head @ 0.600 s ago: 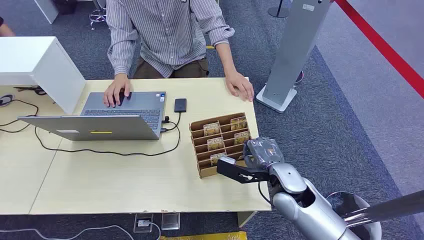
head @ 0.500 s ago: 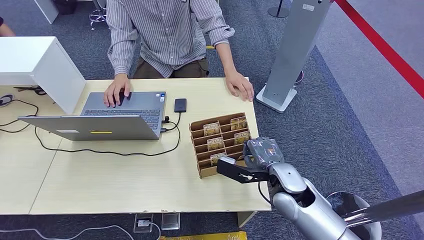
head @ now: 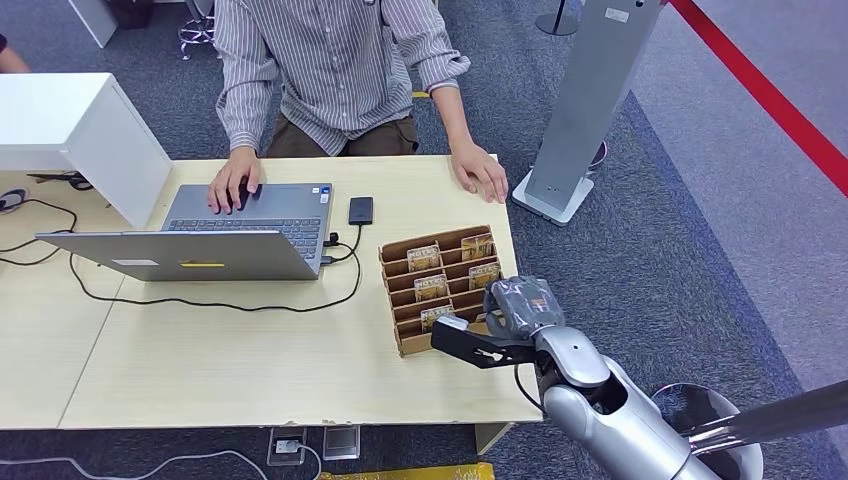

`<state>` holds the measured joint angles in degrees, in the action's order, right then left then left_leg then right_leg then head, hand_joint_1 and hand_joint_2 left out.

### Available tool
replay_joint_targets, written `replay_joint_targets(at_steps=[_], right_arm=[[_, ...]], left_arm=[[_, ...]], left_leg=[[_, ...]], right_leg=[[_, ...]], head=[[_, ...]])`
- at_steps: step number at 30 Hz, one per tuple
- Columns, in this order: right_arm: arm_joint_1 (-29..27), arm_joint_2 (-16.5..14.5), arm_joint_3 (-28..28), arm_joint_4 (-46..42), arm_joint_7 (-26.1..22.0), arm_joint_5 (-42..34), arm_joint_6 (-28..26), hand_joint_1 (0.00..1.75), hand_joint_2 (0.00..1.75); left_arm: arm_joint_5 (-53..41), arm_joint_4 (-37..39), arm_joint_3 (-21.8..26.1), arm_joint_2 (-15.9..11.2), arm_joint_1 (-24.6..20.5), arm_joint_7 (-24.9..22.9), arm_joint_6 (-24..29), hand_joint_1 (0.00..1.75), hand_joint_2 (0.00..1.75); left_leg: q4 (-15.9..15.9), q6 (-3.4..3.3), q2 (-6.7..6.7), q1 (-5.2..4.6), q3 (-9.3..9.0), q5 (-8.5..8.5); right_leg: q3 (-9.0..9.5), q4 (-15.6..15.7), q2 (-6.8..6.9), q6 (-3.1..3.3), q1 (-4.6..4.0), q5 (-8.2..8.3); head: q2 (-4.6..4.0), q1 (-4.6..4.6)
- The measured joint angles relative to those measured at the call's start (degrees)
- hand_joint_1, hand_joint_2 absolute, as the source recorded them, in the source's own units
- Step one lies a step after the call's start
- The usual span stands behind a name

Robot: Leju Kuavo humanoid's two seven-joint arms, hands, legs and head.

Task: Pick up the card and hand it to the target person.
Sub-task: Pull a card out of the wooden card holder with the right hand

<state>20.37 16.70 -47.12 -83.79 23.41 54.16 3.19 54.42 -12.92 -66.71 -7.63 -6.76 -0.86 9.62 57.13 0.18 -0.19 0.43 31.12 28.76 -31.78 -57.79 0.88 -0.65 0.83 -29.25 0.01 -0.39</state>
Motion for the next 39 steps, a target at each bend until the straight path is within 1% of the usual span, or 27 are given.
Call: replay_joint_targets(at_steps=[3,7,9,12,14,17,19,23,39], right_arm=[[0.00,0.00,-0.12,0.10,0.00,0.00,0.01,1.06,1.75],[-0.06,0.00,-0.33,0.48,0.00,-0.01,0.05,0.87,1.75],[-0.09,0.00,-0.35,0.61,0.01,-0.01,0.07,0.88,1.75],[-0.08,0.00,-0.35,0.70,0.01,0.00,0.07,0.95,1.75],[-0.07,0.00,-0.35,0.75,0.00,0.00,0.07,1.03,1.75],[-0.09,0.00,-0.37,0.92,0.01,-0.02,0.07,1.24,1.75],[-0.11,0.00,-0.37,1.04,0.01,-0.02,0.07,1.35,1.75],[-0.10,0.00,-0.37,1.16,0.02,-0.02,-0.01,1.44,1.75],[-0.08,0.00,-0.35,1.20,0.11,0.04,-0.31,1.47,1.75]], left_arm=[[0.00,0.00,0.00,0.00,0.06,0.15,0.03,0.00,0.00],[0.01,0.00,0.00,0.00,0.16,0.19,0.08,0.00,0.00],[0.00,0.00,0.00,0.00,0.17,0.19,0.11,0.00,0.00],[0.01,0.00,0.00,0.00,0.17,0.19,0.14,0.00,0.00],[0.01,0.00,0.00,0.00,0.17,0.19,0.15,0.00,0.00],[0.01,0.00,0.00,0.00,0.18,0.19,0.14,0.00,0.00],[0.01,0.00,0.00,0.00,0.20,0.19,0.14,0.00,0.00],[-0.01,0.00,0.00,0.00,0.21,0.21,0.14,0.00,1.75],[-0.26,0.00,0.00,0.00,0.22,0.58,0.49,0.00,1.75]], left_leg=[[0.00,0.00,0.00,0.00,0.00,0.00],[0.00,0.00,0.00,0.00,0.01,0.00],[0.00,0.00,0.00,0.00,0.01,0.00],[0.00,0.00,0.00,0.00,0.01,0.00],[0.00,0.00,0.00,0.00,0.01,0.00],[0.00,0.00,0.00,0.00,0.01,0.00],[0.00,0.00,0.00,0.00,0.01,0.00],[0.00,0.00,0.00,0.00,0.01,0.00],[0.00,0.00,0.00,0.00,0.01,0.00]], right_leg=[[0.00,0.00,0.00,0.00,0.00,0.00],[-0.01,0.00,0.00,0.00,0.00,0.00],[-0.01,0.00,0.00,0.00,0.00,0.00],[-0.01,0.00,0.00,0.00,0.00,0.00],[-0.01,0.00,0.00,0.00,0.00,0.00],[-0.01,0.00,0.00,0.00,0.00,0.00],[-0.01,0.00,0.00,0.00,0.00,0.00],[-0.01,0.00,0.00,0.00,0.00,0.00],[-0.01,0.00,0.00,0.00,0.00,0.00]], head=[[0.00,0.01],[0.00,0.00],[-0.01,0.00],[0.00,0.01],[0.00,0.02],[-0.01,0.02],[-0.01,0.01],[0.00,0.00],[0.00,0.01]])
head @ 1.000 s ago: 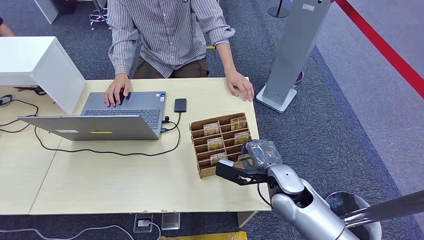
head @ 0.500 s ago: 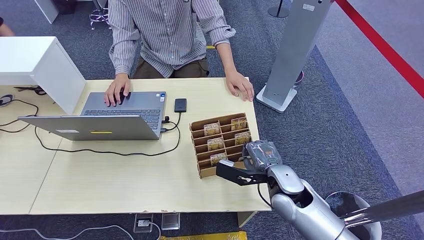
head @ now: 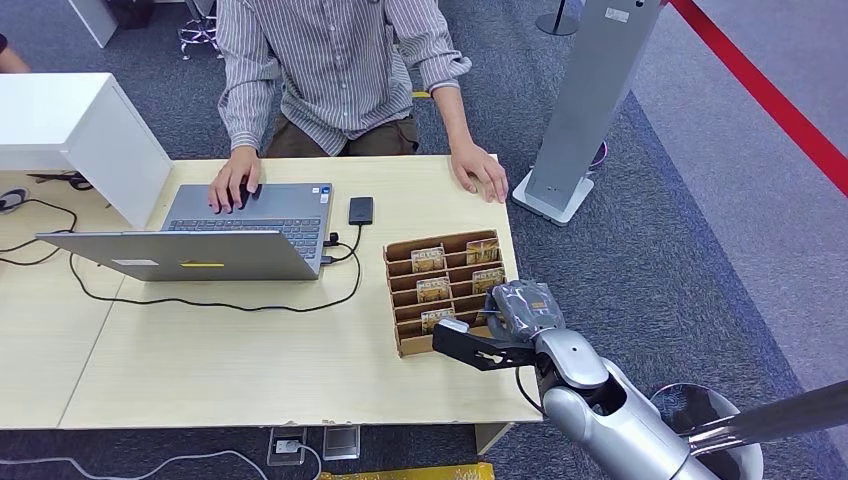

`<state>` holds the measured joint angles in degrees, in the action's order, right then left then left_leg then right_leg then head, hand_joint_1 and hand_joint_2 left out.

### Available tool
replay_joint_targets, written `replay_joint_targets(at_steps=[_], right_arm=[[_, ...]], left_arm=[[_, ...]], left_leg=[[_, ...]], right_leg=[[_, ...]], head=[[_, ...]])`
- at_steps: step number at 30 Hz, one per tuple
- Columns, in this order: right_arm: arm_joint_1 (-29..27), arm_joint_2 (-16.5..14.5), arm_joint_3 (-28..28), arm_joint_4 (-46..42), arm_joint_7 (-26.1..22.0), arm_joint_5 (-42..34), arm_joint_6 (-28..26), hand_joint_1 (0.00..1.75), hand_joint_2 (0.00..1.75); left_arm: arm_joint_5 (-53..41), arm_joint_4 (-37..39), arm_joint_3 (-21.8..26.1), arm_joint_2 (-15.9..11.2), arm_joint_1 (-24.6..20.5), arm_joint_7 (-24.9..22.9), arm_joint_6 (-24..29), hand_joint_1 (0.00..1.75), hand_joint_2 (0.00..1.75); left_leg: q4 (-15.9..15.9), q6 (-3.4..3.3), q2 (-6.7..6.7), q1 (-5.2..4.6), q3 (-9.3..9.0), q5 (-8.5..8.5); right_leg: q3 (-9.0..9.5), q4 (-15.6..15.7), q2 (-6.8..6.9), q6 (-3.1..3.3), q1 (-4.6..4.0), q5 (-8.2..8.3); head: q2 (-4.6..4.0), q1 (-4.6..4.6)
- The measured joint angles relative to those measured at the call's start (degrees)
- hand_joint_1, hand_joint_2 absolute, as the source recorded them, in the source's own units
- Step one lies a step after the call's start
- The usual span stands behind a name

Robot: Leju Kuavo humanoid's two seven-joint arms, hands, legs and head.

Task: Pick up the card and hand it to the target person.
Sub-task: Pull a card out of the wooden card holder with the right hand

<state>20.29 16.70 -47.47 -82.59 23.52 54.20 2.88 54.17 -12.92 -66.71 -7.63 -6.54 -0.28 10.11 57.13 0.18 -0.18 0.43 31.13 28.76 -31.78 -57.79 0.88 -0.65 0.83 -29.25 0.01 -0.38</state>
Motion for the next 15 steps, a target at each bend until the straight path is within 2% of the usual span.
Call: replay_joint_targets(at_steps=[10,15], right_arm=[[0.36,0.03,0.14,-0.42,-0.42,0.39,-1.96,1.47,1.75],[3.16,0.97,1.31,-4.69,-0.82,-6.47,-0.83,1.47,1.75]], left_arm=[[0.06,0.00,0.00,0.00,0.02,-0.05,0.01,0.00,1.75],[0.13,0.00,0.00,-0.01,0.12,0.03,0.01,0.00,1.75]], left_leg=[[0.00,0.00,0.00,0.00,0.01,0.00],[0.00,-0.01,-0.02,0.00,-0.01,-0.01]], right_leg=[[-0.01,0.00,0.00,0.00,0.00,0.00],[-0.01,0.00,-0.02,0.00,0.00,0.03]], head=[[-0.01,-0.02],[0.00,-0.01]])
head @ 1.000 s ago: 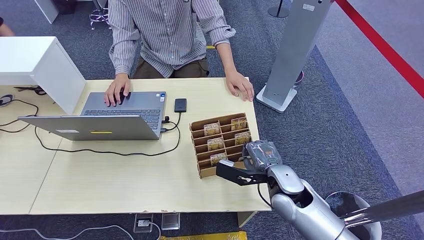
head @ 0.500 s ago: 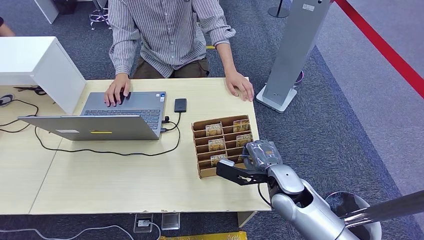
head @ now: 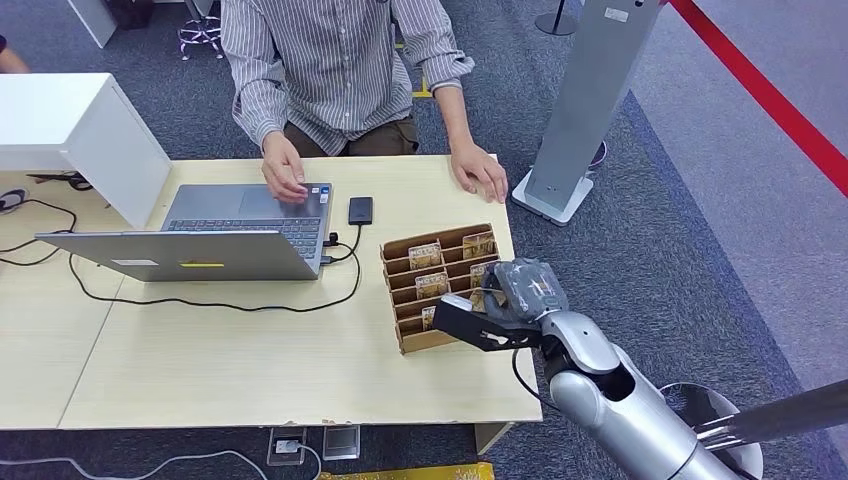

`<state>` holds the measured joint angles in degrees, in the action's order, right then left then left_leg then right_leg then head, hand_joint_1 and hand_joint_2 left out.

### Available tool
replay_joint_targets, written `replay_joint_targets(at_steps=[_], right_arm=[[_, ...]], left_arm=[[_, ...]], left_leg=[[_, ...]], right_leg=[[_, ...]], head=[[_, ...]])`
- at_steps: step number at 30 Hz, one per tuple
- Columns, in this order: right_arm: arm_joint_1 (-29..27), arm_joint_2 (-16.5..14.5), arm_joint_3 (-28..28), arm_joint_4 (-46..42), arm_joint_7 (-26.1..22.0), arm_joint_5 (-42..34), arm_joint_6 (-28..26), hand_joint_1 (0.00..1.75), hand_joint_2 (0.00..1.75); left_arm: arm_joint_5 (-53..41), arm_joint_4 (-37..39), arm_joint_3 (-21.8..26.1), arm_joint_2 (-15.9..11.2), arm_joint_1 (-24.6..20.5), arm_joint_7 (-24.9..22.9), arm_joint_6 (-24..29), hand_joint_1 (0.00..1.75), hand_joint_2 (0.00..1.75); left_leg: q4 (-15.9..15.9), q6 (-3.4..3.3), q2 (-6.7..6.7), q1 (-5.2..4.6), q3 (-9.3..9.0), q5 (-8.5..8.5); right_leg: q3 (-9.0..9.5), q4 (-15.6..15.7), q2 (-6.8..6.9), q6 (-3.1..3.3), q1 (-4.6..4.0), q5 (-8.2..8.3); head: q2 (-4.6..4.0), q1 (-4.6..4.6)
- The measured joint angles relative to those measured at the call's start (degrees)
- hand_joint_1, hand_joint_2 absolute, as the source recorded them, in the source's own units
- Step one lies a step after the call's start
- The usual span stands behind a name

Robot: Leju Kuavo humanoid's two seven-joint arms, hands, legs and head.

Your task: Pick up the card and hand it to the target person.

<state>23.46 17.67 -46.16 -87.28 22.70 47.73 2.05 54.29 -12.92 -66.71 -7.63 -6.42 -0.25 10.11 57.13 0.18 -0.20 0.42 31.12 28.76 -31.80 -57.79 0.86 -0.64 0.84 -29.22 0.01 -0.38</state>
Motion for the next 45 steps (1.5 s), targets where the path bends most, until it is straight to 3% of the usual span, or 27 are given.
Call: replay_joint_targets(at_steps=[7,13,16,21,23,29,33,37,41,45], right_arm=[[9.21,2.59,1.46,-10.50,0.98,-8.48,5.62,1.47,1.75],[14.65,2.96,1.74,-14.98,-0.53,-9.36,4.34,1.47,1.75],[15.19,2.57,1.32,-14.77,-2.36,-5.56,-0.43,1.47,1.75],[14.40,0.51,0.17,-10.19,-6.35,7.67,-16.89,1.47,1.75],[13.69,-0.26,-0.22,-7.97,-7.32,9.85,-21.01,1.47,1.75],[12.47,-2.09,-1.39,-1.03,-8.25,11.89,-26.14,1.47,1.75],[11.73,-3.07,-2.03,2.18,-8.37,11.67,-26.50,1.47,1.75],[11.08,-3.82,-2.75,4.54,-8.49,11.16,-26.61,0.00,1.75],[10.77,-4.20,-3.20,5.92,-8.05,10.64,-27.31,0.00,1.75],[10.51,-4.21,-3.29,6.37,-7.49,9.63,-28.46,0.00,1.75]], left_arm=[[0.42,0.00,0.02,-0.20,0.23,0.00,-0.11,0.00,1.75],[0.46,0.00,0.00,-0.20,0.21,-0.13,-0.46,0.00,1.75],[0.22,0.00,0.00,-0.15,0.15,-0.19,-0.55,0.00,1.75],[-0.35,0.00,0.00,0.17,-0.53,-0.81,-0.49,0.00,1.75],[-0.49,0.00,0.00,0.33,-0.83,-1.05,-0.43,0.00,1.75],[-0.66,0.00,-0.04,0.64,-1.20,-1.28,-0.33,0.00,1.75],[-0.70,0.00,-0.04,0.75,-1.24,-1.31,-0.34,0.00,1.75],[-0.73,0.00,-0.05,0.77,-1.19,-1.31,-0.53,0.00,1.75],[-1.05,0.00,-0.13,0.77,-1.17,-1.16,-1.09,0.00,0.00],[-0.65,0.00,-0.14,0.75,-1.09,-1.07,-1.03,0.00,0.00]], left_leg=[[0.01,-0.01,0.00,0.00,0.00,-0.01],[0.00,-0.01,0.01,0.00,0.01,-0.01],[0.00,-0.01,0.01,0.00,0.03,-0.01],[0.00,-0.01,0.02,0.00,0.03,-0.01],[0.00,-0.01,0.03,0.00,0.03,-0.01],[0.00,-0.01,0.03,0.00,0.04,-0.01],[0.00,0.00,0.02,0.00,0.05,-0.01],[0.00,-0.01,0.03,0.00,0.06,-0.01],[0.00,-0.01,0.02,0.00,0.05,-0.01],[0.00,-0.01,0.02,0.00,0.04,-0.01]], right_leg=[[-0.01,0.00,0.00,0.01,0.00,0.02],[0.00,0.00,0.01,0.01,0.00,0.02],[0.01,0.00,0.01,0.01,0.00,0.02],[0.01,0.00,0.02,0.01,0.00,0.02],[0.01,-0.01,0.02,0.01,0.00,0.02],[-0.01,-0.01,0.02,0.01,0.00,0.01],[-0.02,-0.01,0.02,0.01,0.00,0.01],[-0.02,-0.01,0.03,0.01,-0.01,0.01],[-0.02,-0.01,0.02,0.01,0.00,0.01],[-0.02,-0.01,0.02,0.01,0.00,0.01]], head=[[-0.01,-0.01],[0.00,0.02],[-0.01,-0.01],[0.00,-0.02],[-0.01,-0.01],[0.00,-0.01],[0.00,-0.03],[0.00,0.02],[0.01,0.00],[0.00,-0.05]])
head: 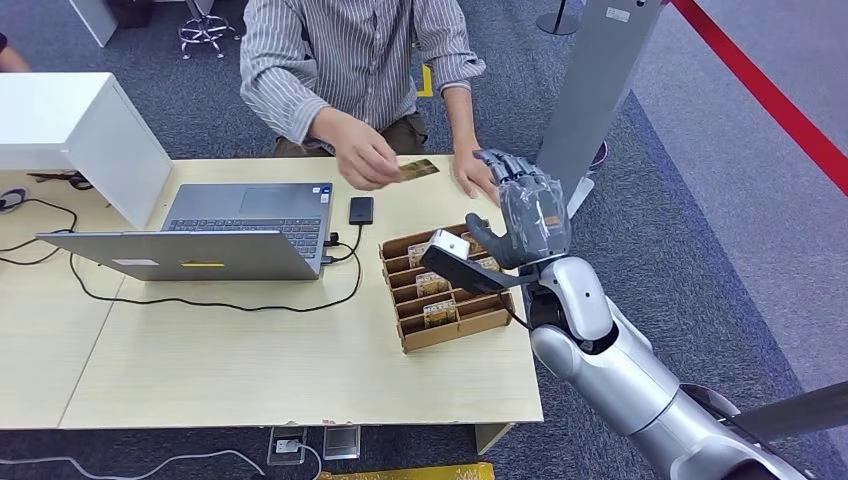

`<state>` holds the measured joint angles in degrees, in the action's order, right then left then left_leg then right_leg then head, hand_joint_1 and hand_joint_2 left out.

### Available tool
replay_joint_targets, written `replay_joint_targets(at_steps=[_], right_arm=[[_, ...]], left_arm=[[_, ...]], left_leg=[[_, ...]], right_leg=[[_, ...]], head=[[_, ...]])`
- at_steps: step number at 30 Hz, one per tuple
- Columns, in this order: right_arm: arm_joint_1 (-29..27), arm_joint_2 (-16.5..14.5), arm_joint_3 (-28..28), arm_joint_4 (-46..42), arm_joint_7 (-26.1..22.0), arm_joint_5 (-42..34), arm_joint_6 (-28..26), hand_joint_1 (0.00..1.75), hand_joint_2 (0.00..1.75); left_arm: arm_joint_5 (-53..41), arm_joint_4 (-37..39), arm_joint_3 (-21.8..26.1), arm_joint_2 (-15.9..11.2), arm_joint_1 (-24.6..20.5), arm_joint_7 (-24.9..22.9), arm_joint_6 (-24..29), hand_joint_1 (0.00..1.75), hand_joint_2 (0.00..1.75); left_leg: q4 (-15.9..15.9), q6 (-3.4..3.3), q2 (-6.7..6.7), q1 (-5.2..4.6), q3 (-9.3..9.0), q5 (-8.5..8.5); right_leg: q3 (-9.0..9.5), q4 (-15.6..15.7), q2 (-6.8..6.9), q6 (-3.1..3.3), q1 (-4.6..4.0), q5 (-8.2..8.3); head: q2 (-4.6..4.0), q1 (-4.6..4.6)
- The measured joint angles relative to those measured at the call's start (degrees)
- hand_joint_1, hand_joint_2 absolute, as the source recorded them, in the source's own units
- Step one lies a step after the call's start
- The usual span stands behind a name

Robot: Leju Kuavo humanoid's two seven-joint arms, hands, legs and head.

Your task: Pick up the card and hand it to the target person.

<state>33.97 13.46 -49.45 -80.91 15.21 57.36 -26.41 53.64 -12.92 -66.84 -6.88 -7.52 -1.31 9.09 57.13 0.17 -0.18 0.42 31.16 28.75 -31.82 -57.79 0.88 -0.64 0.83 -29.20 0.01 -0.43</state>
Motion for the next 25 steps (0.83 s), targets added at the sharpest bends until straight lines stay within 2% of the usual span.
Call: replay_joint_targets(at_steps=[6,13,18,25], right_arm=[[-1.23,0.01,0.10,-0.41,-1.62,-7.14,-1.52,0.00,1.75],[-6.53,0.01,1.58,-2.33,-9.25,-32.66,-1.49,0.00,1.75],[-11.65,0.01,4.04,-4.10,-15.61,-49.11,0.76,0.00,1.75],[-18.51,0.01,7.52,-6.66,-18.53,-58.07,3.46,0.00,1.75]], left_arm=[[0.69,0.00,0.03,0.00,0.51,0.17,0.97,0.00,0.00],[1.76,0.00,0.05,-0.03,1.23,-0.05,1.52,0.00,0.00],[2.46,0.00,0.10,-0.09,1.34,-0.23,1.68,0.00,0.00],[2.73,0.00,0.14,-0.17,1.41,-0.21,1.97,0.00,0.00]], left_leg=[[0.00,0.00,-0.01,0.00,-0.02,0.00],[0.00,0.00,0.00,0.00,-0.01,0.00],[0.00,0.00,0.00,0.00,-0.01,0.00],[0.00,0.00,0.00,0.00,-0.02,0.01]], right_leg=[[0.00,0.00,0.00,0.00,0.00,0.00],[0.00,0.00,0.00,0.00,0.00,-0.01],[0.00,0.01,0.00,0.00,0.00,-0.01],[0.00,0.01,0.00,0.00,0.00,-0.01]], head=[[0.00,0.04],[0.00,0.04],[0.00,0.03],[-0.01,0.05]])
